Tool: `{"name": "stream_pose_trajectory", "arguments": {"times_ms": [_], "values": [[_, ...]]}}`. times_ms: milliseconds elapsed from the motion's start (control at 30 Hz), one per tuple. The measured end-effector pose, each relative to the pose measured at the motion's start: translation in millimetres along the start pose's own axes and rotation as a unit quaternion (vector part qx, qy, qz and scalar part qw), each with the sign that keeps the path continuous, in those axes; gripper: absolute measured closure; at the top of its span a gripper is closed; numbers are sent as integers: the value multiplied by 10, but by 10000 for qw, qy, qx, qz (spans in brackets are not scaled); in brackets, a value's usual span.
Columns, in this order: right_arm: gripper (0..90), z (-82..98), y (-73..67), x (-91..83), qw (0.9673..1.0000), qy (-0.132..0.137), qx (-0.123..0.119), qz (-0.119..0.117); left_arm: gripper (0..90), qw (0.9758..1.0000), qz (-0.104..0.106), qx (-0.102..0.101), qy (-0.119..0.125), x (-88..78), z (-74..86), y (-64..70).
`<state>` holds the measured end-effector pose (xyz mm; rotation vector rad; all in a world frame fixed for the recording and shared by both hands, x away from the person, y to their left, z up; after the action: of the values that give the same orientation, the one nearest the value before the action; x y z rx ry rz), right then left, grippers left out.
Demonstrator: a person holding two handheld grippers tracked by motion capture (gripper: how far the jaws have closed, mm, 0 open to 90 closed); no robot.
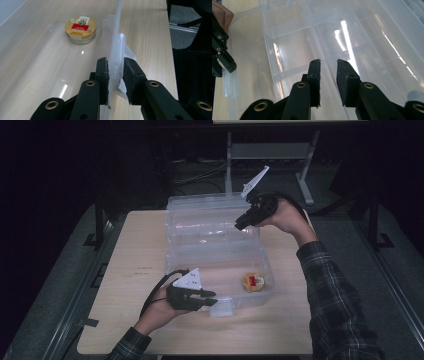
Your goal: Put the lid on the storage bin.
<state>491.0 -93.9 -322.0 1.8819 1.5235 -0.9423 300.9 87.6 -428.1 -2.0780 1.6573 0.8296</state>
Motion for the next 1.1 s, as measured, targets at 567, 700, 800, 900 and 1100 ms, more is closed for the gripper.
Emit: {"name": "stream_pose_trajectory", "arguments": {"times_ms": [567,700,800,900,1100], "values": [[811,51,48,81,9997,-119,-158,-129,745,10000,-7,-25,-5,-1,-1,-3],[838,46,42,91,9996,-110,-199,-194,745,10000,-17,-75,8,1,-4,-4],[853,42,27,81,9994,-121,-245,-232,745,10000,-6,-88,-20,-2,-3,-13],[863,45,10,58,9991,-126,-300,-275,746,9999,-20,-154,4,1,-7,-12],[876,42,-30,38,9987,-99,-376,-326,746,9998,-28,-201,-10,-1,-9,-15]]}}
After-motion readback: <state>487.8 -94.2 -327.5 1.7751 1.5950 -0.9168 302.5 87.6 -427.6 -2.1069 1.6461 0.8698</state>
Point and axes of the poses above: each handheld gripper's, and its own axes: x roughly forward along the jaws, z roughly out of its underside, y roughly to its right, the point moved 6 cm from there along x, roughly forward along the jaws, and after that the axes turned 4 degrees about -x, right-handed, at the moved point
